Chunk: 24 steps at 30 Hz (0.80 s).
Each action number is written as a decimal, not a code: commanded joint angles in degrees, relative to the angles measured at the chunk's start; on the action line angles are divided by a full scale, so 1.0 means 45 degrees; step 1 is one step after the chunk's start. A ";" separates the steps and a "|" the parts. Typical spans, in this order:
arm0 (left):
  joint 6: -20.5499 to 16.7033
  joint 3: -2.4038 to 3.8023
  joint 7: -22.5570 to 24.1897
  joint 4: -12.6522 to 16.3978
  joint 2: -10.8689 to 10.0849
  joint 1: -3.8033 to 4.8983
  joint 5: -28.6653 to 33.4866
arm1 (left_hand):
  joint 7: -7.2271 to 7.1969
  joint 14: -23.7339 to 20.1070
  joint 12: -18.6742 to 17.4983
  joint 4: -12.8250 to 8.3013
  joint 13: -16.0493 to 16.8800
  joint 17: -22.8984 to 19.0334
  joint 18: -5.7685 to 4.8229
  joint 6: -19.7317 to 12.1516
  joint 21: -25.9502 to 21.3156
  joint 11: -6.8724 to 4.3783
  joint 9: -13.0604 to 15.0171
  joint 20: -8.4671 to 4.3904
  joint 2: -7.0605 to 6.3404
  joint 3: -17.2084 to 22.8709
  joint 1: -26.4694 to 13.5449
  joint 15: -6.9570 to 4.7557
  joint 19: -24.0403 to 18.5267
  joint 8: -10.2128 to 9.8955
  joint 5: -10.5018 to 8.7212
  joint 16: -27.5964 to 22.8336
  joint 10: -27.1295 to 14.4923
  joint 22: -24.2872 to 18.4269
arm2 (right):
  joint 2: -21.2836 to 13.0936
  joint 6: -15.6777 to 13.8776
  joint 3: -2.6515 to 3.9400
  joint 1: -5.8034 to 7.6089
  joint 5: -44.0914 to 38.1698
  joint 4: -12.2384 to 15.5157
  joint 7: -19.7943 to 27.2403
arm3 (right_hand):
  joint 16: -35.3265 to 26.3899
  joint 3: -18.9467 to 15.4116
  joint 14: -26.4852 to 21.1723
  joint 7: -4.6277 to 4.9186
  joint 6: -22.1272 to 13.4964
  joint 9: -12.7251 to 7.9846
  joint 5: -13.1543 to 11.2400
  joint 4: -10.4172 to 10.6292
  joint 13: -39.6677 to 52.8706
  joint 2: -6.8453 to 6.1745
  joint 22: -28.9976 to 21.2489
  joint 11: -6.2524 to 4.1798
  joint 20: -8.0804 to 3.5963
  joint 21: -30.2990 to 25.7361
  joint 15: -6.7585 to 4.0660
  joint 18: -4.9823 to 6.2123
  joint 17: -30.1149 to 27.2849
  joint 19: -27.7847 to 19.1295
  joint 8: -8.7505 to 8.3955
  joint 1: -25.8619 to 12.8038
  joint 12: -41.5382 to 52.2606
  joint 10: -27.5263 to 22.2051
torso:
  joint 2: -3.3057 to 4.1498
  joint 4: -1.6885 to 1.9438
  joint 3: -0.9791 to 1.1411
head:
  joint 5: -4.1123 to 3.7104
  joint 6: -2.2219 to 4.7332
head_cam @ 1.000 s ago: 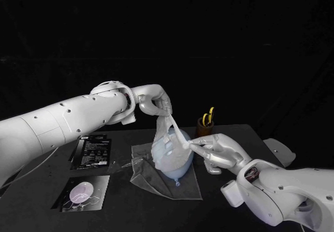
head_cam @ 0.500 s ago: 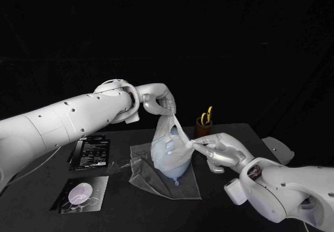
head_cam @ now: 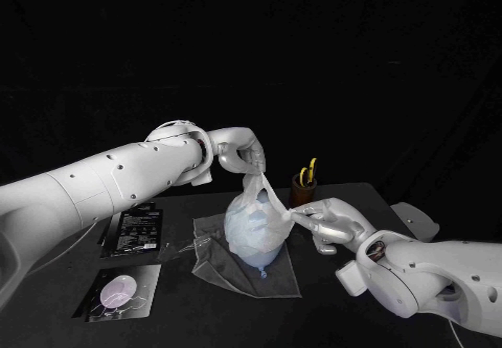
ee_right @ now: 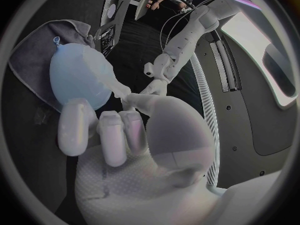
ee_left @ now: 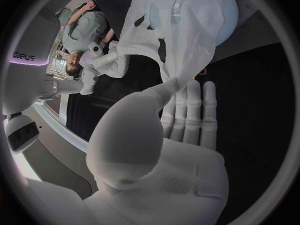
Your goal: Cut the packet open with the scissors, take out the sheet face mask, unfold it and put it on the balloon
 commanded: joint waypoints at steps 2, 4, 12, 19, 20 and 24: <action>0.0080 0.0013 0.0089 -0.0280 0.0162 -0.0091 -0.0311 | 0.0084 -0.0083 -0.0057 -0.0044 -0.0025 -0.0022 0.0160 0.0002 0.0091 0.0043 0.0011 0.0006 -0.0012 -0.0040 0.0146 0.0007 -0.0082 0.0069 0.0043 -0.0063 0.0044 0.0039 | 0.0048 0.0385 -0.0008 -0.0013 -0.0170 -0.0210 -0.0519 | 0.0045 -0.0086 0.1332 0.0035 0.0087 0.0018 0.0027 0.0008 0.3062 -0.0010 0.2209 -0.0083 -0.0015 -0.0066 -0.0073 0.0135 0.3344 -0.0063 0.0055 0.0121 -0.0053 0.1148 | 0.0007 0.0003 0.0020 | -0.0076 -0.0050; 0.0048 0.0013 0.0132 -0.0380 0.0216 -0.0129 -0.0344 | 0.0089 -0.0096 -0.0063 -0.0050 -0.0035 -0.0034 0.0157 -0.0006 0.0103 0.0046 0.0010 0.0007 -0.0015 -0.0041 0.0163 0.0010 -0.0104 0.0060 0.0043 -0.0064 0.0039 0.0055 | 0.0049 0.0401 -0.0014 -0.0014 -0.0194 -0.0266 -0.0596 | 0.0045 -0.0086 0.1332 0.0035 0.0087 0.0018 0.0027 0.0008 0.3062 -0.0010 0.2209 -0.0083 -0.0015 -0.0066 -0.0073 0.0135 0.3344 -0.0063 0.0055 0.0121 -0.0053 0.1148 | 0.0011 -0.0015 0.0029 | -0.0081 -0.0070; -0.0177 0.0012 0.0284 -0.0750 0.0507 -0.0288 -0.0398 | 0.0099 -0.0123 -0.0075 -0.0045 -0.0052 -0.0055 0.0146 -0.0018 0.0119 0.0056 0.0007 0.0014 -0.0018 -0.0050 0.0173 0.0020 -0.0146 0.0045 0.0042 -0.0068 0.0026 0.0081 | 0.0031 0.0317 -0.0047 -0.0022 -0.0288 -0.0378 -0.0774 | 0.0045 -0.0086 0.1332 0.0035 0.0087 0.0018 0.0027 0.0008 0.3062 -0.0010 0.2209 -0.0083 -0.0015 -0.0066 -0.0073 0.0135 0.3344 -0.0063 0.0055 0.0121 -0.0053 0.1148 | -0.0002 -0.0002 0.0032 | -0.0169 -0.0109; -0.0681 0.0015 0.0404 -0.0967 0.0765 -0.0384 -0.0374 | 0.0109 -0.0155 -0.0090 -0.0050 -0.0074 -0.0080 0.0138 -0.0038 0.0142 0.0067 0.0003 0.0019 -0.0013 -0.0051 0.0203 0.0030 -0.0194 0.0022 0.0042 -0.0070 0.0007 0.0114 | -0.0115 0.0092 -0.0062 -0.0024 -0.0504 -0.0425 -0.0945 | 0.0045 -0.0093 0.1332 0.0034 0.0085 0.0019 0.0012 0.0026 0.3057 -0.0008 0.2204 -0.0082 -0.0015 -0.0084 -0.0072 0.0138 0.3344 -0.0072 0.0055 0.0118 -0.0064 0.1144 | 0.0000 -0.0014 0.0026 | -0.0252 -0.0104; -0.0700 0.0016 0.0415 -0.0981 0.0796 -0.0390 -0.0359 | 0.0114 -0.0171 -0.0104 -0.0044 -0.0087 -0.0092 0.0133 -0.0040 0.0153 0.0077 0.0003 0.0023 -0.0010 -0.0056 0.0206 0.0038 -0.0217 0.0016 0.0042 -0.0071 -0.0009 0.0130 | -0.0137 0.0100 -0.0065 -0.0024 -0.0532 -0.0442 -0.0986 | 0.0045 -0.0093 0.1332 0.0034 0.0085 0.0019 0.0012 0.0026 0.3057 -0.0008 0.2204 -0.0082 -0.0015 -0.0084 -0.0072 0.0138 0.3344 -0.0072 0.0055 0.0118 -0.0064 0.1144 | -0.0005 -0.0014 0.0025 | -0.0257 -0.0108; -0.0682 0.0020 0.0423 -0.1017 0.0907 -0.0408 -0.0329 | 0.0125 -0.0216 -0.0141 -0.0036 -0.0121 -0.0118 0.0120 -0.0048 0.0167 0.0102 0.0002 0.0033 -0.0005 -0.0067 0.0218 0.0058 -0.0281 0.0000 0.0042 -0.0074 -0.0050 0.0161 | -0.0148 0.0180 -0.0080 -0.0029 -0.0592 -0.0528 -0.1135 | 0.0045 -0.0095 0.1332 0.0033 0.0085 0.0019 0.0009 0.0029 0.3070 -0.0008 0.2216 -0.0083 -0.0015 -0.0043 -0.0073 0.0129 0.3344 -0.0051 0.0055 0.0119 -0.0037 0.1154 | -0.0006 -0.0016 0.0043 | -0.0298 -0.0119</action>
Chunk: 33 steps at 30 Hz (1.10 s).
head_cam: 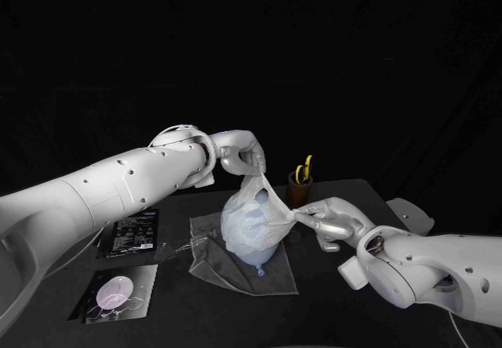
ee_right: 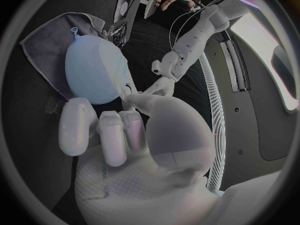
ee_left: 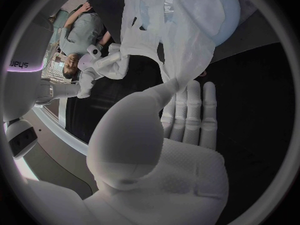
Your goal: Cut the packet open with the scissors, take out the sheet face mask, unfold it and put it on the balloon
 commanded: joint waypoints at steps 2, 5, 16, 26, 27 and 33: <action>-0.0292 0.0021 0.0221 -0.0033 0.0156 -0.0032 0.0029 | 0.0107 -0.0070 -0.0059 -0.0032 -0.0028 -0.0021 0.0117 0.0012 0.0075 0.0067 0.0002 0.0037 -0.0001 -0.0072 0.0120 0.0000 -0.0127 0.0035 0.0044 -0.0071 -0.0019 0.0020 | 0.0036 0.0113 -0.0023 -0.0027 -0.0341 -0.0082 -0.0305 | 0.0044 -0.0059 0.1353 -0.0028 0.0091 0.0013 0.0015 -0.0006 0.3065 -0.0008 0.2220 -0.0083 -0.0016 -0.0043 -0.0094 0.0081 0.3355 -0.0051 0.0042 0.0120 -0.0033 0.1154 | 0.0001 0.0013 0.0021 | -0.0063 -0.0007; -0.0256 0.0021 0.0163 -0.0097 0.0264 -0.0082 0.0020 | 0.0115 -0.0089 -0.0076 -0.0043 -0.0048 -0.0035 0.0116 0.0001 0.0094 0.0076 0.0001 0.0039 0.0004 -0.0075 0.0147 0.0007 -0.0157 0.0022 0.0045 -0.0064 -0.0030 0.0045 | 0.0059 0.0015 -0.0042 -0.0044 -0.0369 -0.0127 -0.0354 | 0.0044 -0.0061 0.1353 -0.0029 0.0092 0.0014 0.0009 -0.0001 0.3059 -0.0008 0.2212 -0.0084 -0.0016 -0.0071 -0.0095 0.0086 0.3355 -0.0065 0.0043 0.0120 -0.0046 0.1149 | 0.0005 0.0013 0.0027 | -0.0095 -0.0018; -0.0531 0.0021 -0.0021 -0.0732 0.0718 -0.0363 -0.0055 | 0.0135 -0.0103 -0.0089 -0.0070 -0.0075 -0.0054 0.0117 -0.0014 0.0143 0.0087 -0.0004 0.0039 0.0017 -0.0079 0.0201 0.0012 -0.0190 -0.0001 0.0044 -0.0041 -0.0035 0.0096 | 0.0054 -0.0396 -0.0075 -0.0064 -0.0497 -0.0352 -0.0715 | 0.0044 -0.0064 0.1353 -0.0032 0.0094 0.0015 0.0008 0.0003 0.3051 -0.0011 0.2211 -0.0087 -0.0016 -0.0074 -0.0096 0.0087 0.3355 -0.0065 0.0045 0.0123 -0.0061 0.1144 | 0.0063 -0.0061 0.0116 | -0.0137 -0.0019; -0.0688 0.0018 -0.0139 -0.1050 0.0874 -0.0476 -0.0362 | 0.0226 -0.0386 -0.0267 -0.0173 -0.0269 -0.0165 0.0012 -0.0136 0.0271 0.0214 -0.0052 0.0096 -0.0044 -0.0171 0.0312 0.0114 -0.0660 -0.0167 0.0050 0.0002 -0.0153 0.0337 | 0.0116 -0.0885 -0.0123 -0.0089 -0.0431 -0.0481 -0.0866 | 0.0044 -0.0074 0.1353 -0.0030 0.0094 0.0016 -0.0001 0.0015 0.3043 -0.0019 0.2200 -0.0087 -0.0017 -0.0111 -0.0098 0.0094 0.3355 -0.0082 0.0046 0.0118 -0.0078 0.1138 | 0.0065 -0.0053 0.0111 | -0.0226 -0.0051; -0.0730 0.0018 -0.0156 -0.1064 0.0884 -0.0484 -0.0343 | 0.0234 -0.0401 -0.0284 -0.0171 -0.0285 -0.0167 0.0008 -0.0152 0.0278 0.0227 -0.0057 0.0099 -0.0042 -0.0181 0.0309 0.0123 -0.0680 -0.0182 0.0050 0.0011 -0.0161 0.0349 | 0.0114 -0.0915 -0.0126 -0.0090 -0.0426 -0.0489 -0.0893 | 0.0044 -0.0074 0.1353 -0.0030 0.0094 0.0016 -0.0001 0.0015 0.3043 -0.0019 0.2200 -0.0087 -0.0017 -0.0111 -0.0098 0.0094 0.3355 -0.0082 0.0046 0.0118 -0.0078 0.1138 | 0.0068 -0.0053 0.0111 | -0.0233 -0.0056; -0.1035 0.0017 -0.0319 -0.1167 0.0976 -0.0535 -0.0059 | 0.0502 -0.1280 -0.1348 -0.0008 -0.1081 -0.0456 -0.0177 -0.1081 -0.0182 0.0747 -0.0285 0.0318 -0.0168 -0.0138 0.0157 0.0576 -0.1498 -0.0885 0.0056 -0.0146 -0.0732 0.0256 | 0.0115 -0.1043 -0.0159 -0.0099 -0.0412 -0.0531 -0.1047 | 0.0044 -0.0084 0.1353 -0.0028 0.0094 0.0016 -0.0013 0.0032 0.3041 -0.0024 0.2196 -0.0086 -0.0018 -0.0124 -0.0099 0.0097 0.3355 -0.0087 0.0046 0.0107 -0.0081 0.1137 | 0.0059 -0.0049 0.0101 | -0.0255 -0.0060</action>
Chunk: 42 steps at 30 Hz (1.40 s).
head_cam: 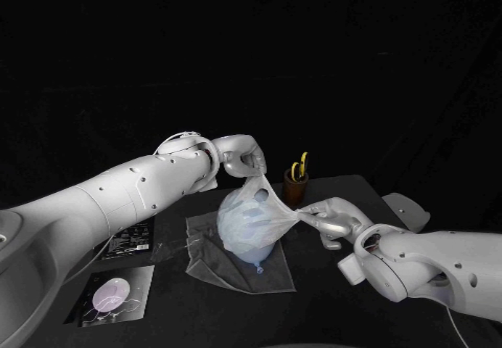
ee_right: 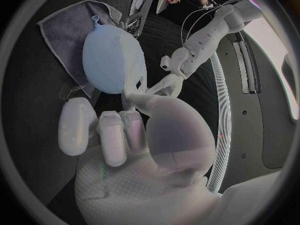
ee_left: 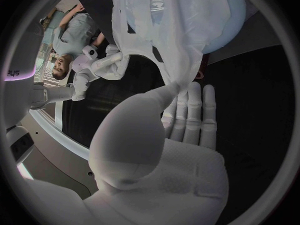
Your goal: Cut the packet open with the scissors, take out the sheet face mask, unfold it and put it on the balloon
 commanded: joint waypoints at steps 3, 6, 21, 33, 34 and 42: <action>-0.0556 0.0015 -0.0233 -0.0089 0.0104 -0.0039 0.0414 | 0.0175 -0.0780 -0.1051 0.0370 -0.0758 -0.0578 -0.0350 -0.0866 -0.0991 0.0431 -0.0187 0.0345 -0.0341 0.0311 -0.0307 0.0400 -0.0721 -0.0582 0.0062 -0.0607 -0.0482 -0.0569 | 0.0026 -0.0254 -0.0029 -0.0023 -0.0100 -0.0014 -0.0234 | 0.0044 -0.0051 0.1324 0.0026 0.0092 0.0016 0.0006 -0.0002 0.3041 -0.0024 0.2201 -0.0086 -0.0018 -0.0048 -0.0069 0.0179 0.3355 -0.0086 0.0046 0.0107 -0.0034 0.1138 | -0.0006 -0.0004 -0.0003 | -0.0059 0.0002; -0.0583 0.0015 -0.0293 -0.0133 0.0139 -0.0052 0.0607 | 0.0282 -0.1303 -0.1945 0.0693 -0.1394 -0.1345 -0.0618 -0.1615 -0.2640 0.0835 -0.0316 0.0798 -0.0743 0.0857 -0.0563 0.0845 -0.1590 -0.1013 0.0053 -0.1585 -0.0838 -0.1622 | 0.0044 -0.0279 -0.0045 -0.0033 -0.0098 -0.0014 -0.0268 | 0.0044 -0.0051 0.1324 0.0026 0.0092 0.0016 0.0006 -0.0002 0.3041 -0.0024 0.2201 -0.0086 -0.0018 -0.0048 -0.0069 0.0179 0.3355 -0.0086 0.0046 0.0107 -0.0034 0.1138 | -0.0011 0.0003 0.0003 | -0.0100 -0.0021; -0.0296 0.0015 -0.0714 -0.0307 0.0223 -0.0081 0.0969 | 0.0617 -0.1419 -0.4261 0.1202 -0.2975 -0.4017 -0.0869 -0.2164 -0.6784 0.1219 -0.0284 0.1055 -0.1308 0.1089 -0.0564 0.1344 -0.0579 -0.1292 0.0050 -0.5029 -0.0633 -0.5116 | 0.0073 -0.0585 -0.0086 -0.0100 -0.0044 0.0026 -0.0352 | 0.0044 -0.0063 0.1324 0.0021 0.0095 0.0018 0.0005 0.0020 0.3024 -0.0030 0.2178 -0.0088 -0.0020 -0.0129 -0.0071 0.0195 0.3355 -0.0123 0.0049 0.0099 -0.0068 0.1126 | -0.0005 0.0003 0.0012 | -0.0193 -0.0059; -0.0553 0.0032 -0.1037 -0.0300 0.0012 -0.0096 0.1598 | 0.0785 -0.1596 -0.4832 0.1180 -0.2970 -0.4500 -0.0997 -0.2234 -0.7412 0.1303 -0.0295 0.1053 -0.1237 0.0925 -0.0494 0.1492 -0.0560 -0.1337 0.0051 -0.6029 -0.0749 -0.5740 | -0.0044 -0.0912 -0.0094 -0.0146 -0.0021 0.0081 -0.0562 | 0.0044 -0.0071 0.1324 0.0018 0.0099 0.0020 0.0002 0.0031 0.3026 -0.0035 0.2178 -0.0090 -0.0021 -0.0128 -0.0073 0.0195 0.3355 -0.0121 0.0053 0.0094 -0.0063 0.1128 | -0.0007 0.0005 0.0007 | -0.0271 -0.0054; -0.0615 0.0036 -0.1073 -0.0257 -0.0052 -0.0096 0.1737 | 0.0878 -0.1425 -0.4808 0.1187 -0.2951 -0.4505 -0.0988 -0.2143 -0.7437 0.1221 -0.0275 0.1048 -0.1143 0.0969 -0.0454 0.1433 -0.0491 -0.1287 0.0056 -0.6018 -0.0609 -0.5776 | -0.0056 -0.0906 -0.0094 -0.0161 -0.0012 0.0085 -0.0588 | 0.0044 -0.0074 0.1324 0.0015 0.0102 0.0021 0.0004 0.0035 0.3014 -0.0038 0.2165 -0.0093 -0.0022 -0.0173 -0.0074 0.0204 0.3355 -0.0142 0.0055 0.0093 -0.0088 0.1120 | -0.0008 0.0007 0.0008 | -0.0280 -0.0056; -0.0827 0.0064 -0.1517 0.0457 -0.0888 -0.0097 0.2821 | 0.0980 -0.0302 -0.4739 0.1329 -0.2949 -0.4510 -0.0815 -0.1646 -0.7463 0.0976 -0.0175 0.1034 -0.1117 0.1028 -0.0543 0.1135 0.0325 -0.1003 0.0048 -0.5840 0.0259 -0.5905 | -0.0071 -0.0703 -0.0096 -0.0476 0.0122 0.0054 -0.0847 | 0.0023 -0.0090 0.1311 0.0003 0.0087 0.0027 0.0134 -0.0010 0.2884 -0.0114 0.2070 -0.0108 -0.0032 -0.0503 -0.0089 0.0270 0.3306 -0.0296 0.0058 0.0111 -0.0351 0.1028 | -0.0004 0.0036 0.0003 | -0.0354 -0.0134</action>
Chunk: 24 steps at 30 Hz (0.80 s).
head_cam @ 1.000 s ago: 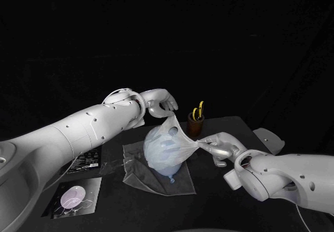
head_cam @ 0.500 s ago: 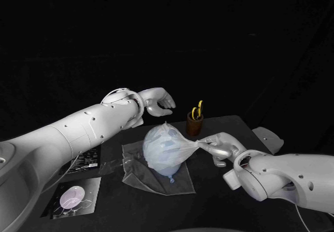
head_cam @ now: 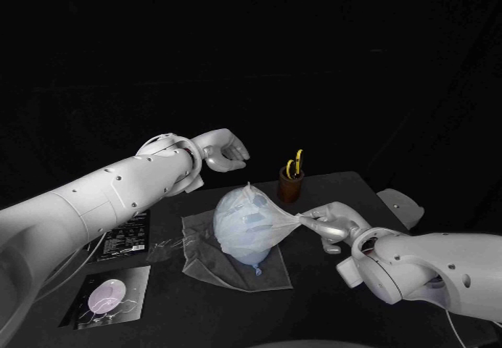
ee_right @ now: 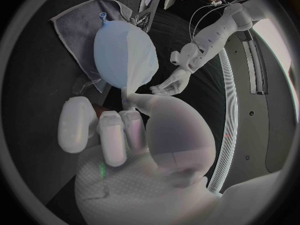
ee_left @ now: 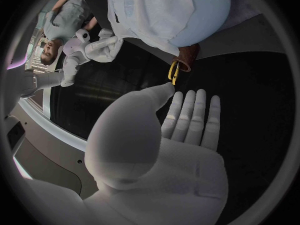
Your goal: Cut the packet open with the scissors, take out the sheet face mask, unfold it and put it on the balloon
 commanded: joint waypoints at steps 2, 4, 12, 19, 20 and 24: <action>-0.0311 0.0026 -0.0458 0.0420 -0.0381 -0.0006 0.1174 | 0.0398 0.0152 0.0003 0.0101 -0.0010 -0.0031 0.0085 0.0151 -0.0086 -0.0033 0.0028 -0.0002 -0.0016 -0.0014 -0.0064 0.0004 0.0167 0.0108 -0.0048 -0.0004 0.0169 -0.0056 | 0.0036 0.0115 -0.0004 -0.0146 0.0131 -0.0047 -0.0287 | -0.0002 -0.0068 0.1300 -0.0006 0.0037 0.0014 0.0117 -0.0076 0.2848 -0.0087 0.2038 -0.0107 0.0025 -0.0217 -0.0100 0.0255 0.3246 -0.0172 0.0069 0.0046 -0.0196 0.0997 | 0.0007 0.0035 -0.0011 | -0.0031 -0.0051; -0.0305 0.0029 -0.0544 0.0635 -0.0615 -0.0006 0.1351 | 0.0396 0.0192 -0.0013 0.0118 -0.0013 -0.0038 0.0099 0.0169 -0.0096 -0.0037 0.0031 -0.0003 -0.0033 -0.0024 -0.0083 -0.0003 0.0206 0.0119 -0.0049 -0.0009 0.0196 -0.0075 | 0.0060 0.0144 -0.0004 -0.0210 0.0186 -0.0080 -0.0411 | -0.0042 -0.0165 0.1277 0.0022 -0.0060 0.0014 0.0131 -0.0190 0.2780 -0.0285 0.1977 -0.0093 0.0023 -0.0424 -0.0092 0.0291 0.3161 -0.0267 0.0038 0.0009 -0.0334 0.0947 | 0.0007 0.0027 -0.0018 | -0.0020 -0.0073; -0.0370 0.0041 -0.0717 0.1206 -0.1287 -0.0005 0.1808 | 0.0394 0.0230 -0.0060 0.0153 -0.0019 -0.0060 0.0116 0.0192 -0.0130 -0.0039 0.0032 0.0000 -0.0102 -0.0070 -0.0137 -0.0008 0.0266 0.0133 -0.0049 -0.0044 0.0223 -0.0122 | 0.0220 0.0014 -0.0005 -0.0394 0.0279 -0.0286 -0.1007 | -0.1224 -0.2121 0.0511 0.0616 -0.1754 -0.0258 0.0624 0.0189 0.1204 -0.1702 0.0911 0.0432 0.0398 -0.3817 0.0361 0.0857 0.1003 -0.2002 -0.0648 -0.1064 -0.3475 -0.0472 | 0.0001 0.0024 -0.0018 | 0.0051 -0.0143; -0.0492 0.0038 -0.0794 0.1496 -0.1750 -0.0004 0.2052 | 0.0390 0.0231 -0.0089 0.0171 -0.0020 -0.0079 0.0120 0.0204 -0.0161 -0.0041 0.0033 0.0003 -0.0161 -0.0112 -0.0170 -0.0005 0.0292 0.0141 -0.0049 -0.0078 0.0240 -0.0156 | 0.0263 -0.0284 -0.0005 -0.0453 0.0294 -0.0672 -0.1232 | -0.1806 -0.3280 0.0075 0.0677 -0.2463 -0.0235 0.0962 0.0328 0.0398 -0.2125 0.0323 0.0499 0.0505 -0.5340 0.0430 0.1093 0.0086 -0.2722 -0.0378 -0.0849 -0.4771 -0.1266 | 0.0000 0.0004 -0.0013 | 0.0095 -0.0178; -0.0512 0.0037 -0.0801 0.1527 -0.1812 -0.0004 0.2077 | 0.0390 0.0232 -0.0090 0.0172 -0.0020 -0.0079 0.0120 0.0204 -0.0162 -0.0041 0.0033 0.0003 -0.0162 -0.0113 -0.0171 -0.0005 0.0292 0.0141 -0.0049 -0.0079 0.0240 -0.0157 | 0.0262 -0.0283 -0.0005 -0.0456 0.0294 -0.0762 -0.1278 | -0.1816 -0.3341 0.0066 0.0677 -0.2499 -0.0227 0.0957 0.0331 0.0358 -0.2147 0.0302 0.0502 0.0508 -0.5385 0.0430 0.1098 0.0070 -0.2736 -0.0345 -0.0819 -0.4820 -0.1300 | 0.0005 -0.0001 -0.0009 | 0.0096 -0.0186; -0.0640 0.0033 -0.0800 0.1677 -0.2074 -0.0005 0.2222 | 0.0387 0.0239 -0.0103 0.0183 -0.0019 -0.0088 0.0119 0.0216 -0.0182 -0.0043 0.0034 0.0005 -0.0196 -0.0140 -0.0190 -0.0006 0.0304 0.0149 -0.0049 -0.0095 0.0256 -0.0178 | 0.0271 -0.0278 -0.0005 -0.0463 0.0279 -0.1186 -0.1424 | -0.1876 -0.3638 0.0013 0.0677 -0.2671 -0.0172 0.0961 0.0320 0.0189 -0.2243 0.0217 0.0503 0.0516 -0.5552 0.0434 0.1115 -0.0036 -0.2771 -0.0133 -0.0591 -0.4988 -0.1436 | 0.0005 -0.0010 -0.0011 | 0.0139 -0.0165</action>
